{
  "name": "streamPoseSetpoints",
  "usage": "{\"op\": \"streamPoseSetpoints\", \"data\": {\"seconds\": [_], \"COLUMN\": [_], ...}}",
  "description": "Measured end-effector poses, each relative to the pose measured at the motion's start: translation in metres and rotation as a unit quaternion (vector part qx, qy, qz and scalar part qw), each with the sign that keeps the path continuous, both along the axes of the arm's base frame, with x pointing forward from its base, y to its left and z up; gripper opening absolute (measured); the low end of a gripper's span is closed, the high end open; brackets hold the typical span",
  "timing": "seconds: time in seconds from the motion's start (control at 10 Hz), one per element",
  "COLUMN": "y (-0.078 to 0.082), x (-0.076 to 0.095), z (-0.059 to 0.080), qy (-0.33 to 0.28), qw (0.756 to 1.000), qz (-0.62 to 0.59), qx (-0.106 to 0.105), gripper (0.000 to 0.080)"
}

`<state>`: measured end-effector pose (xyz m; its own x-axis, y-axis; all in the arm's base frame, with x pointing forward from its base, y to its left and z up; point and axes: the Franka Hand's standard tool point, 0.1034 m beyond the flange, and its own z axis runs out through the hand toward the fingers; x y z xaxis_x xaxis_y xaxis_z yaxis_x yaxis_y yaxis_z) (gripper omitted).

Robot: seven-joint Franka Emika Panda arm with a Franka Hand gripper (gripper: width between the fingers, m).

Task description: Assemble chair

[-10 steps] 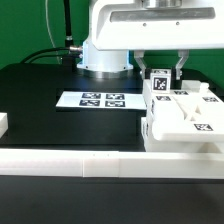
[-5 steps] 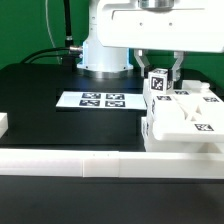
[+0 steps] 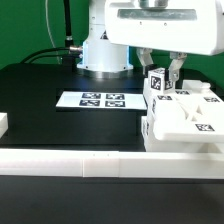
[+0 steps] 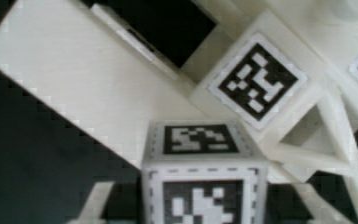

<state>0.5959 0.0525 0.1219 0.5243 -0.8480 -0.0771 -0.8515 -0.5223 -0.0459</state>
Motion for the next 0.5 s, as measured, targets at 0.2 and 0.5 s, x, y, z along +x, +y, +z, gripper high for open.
{"op": "streamPoseSetpoints", "data": {"seconds": [0.2,0.5], "y": [-0.0001,-0.0031], "x": [0.0013,0.0055], "z": [0.0002,-0.002], "qy": [0.004,-0.018], "qw": [0.995,0.973], "qz": [-0.102,-0.227], "qx": [0.004,0.021], "gripper": [0.0284,0.0287]}}
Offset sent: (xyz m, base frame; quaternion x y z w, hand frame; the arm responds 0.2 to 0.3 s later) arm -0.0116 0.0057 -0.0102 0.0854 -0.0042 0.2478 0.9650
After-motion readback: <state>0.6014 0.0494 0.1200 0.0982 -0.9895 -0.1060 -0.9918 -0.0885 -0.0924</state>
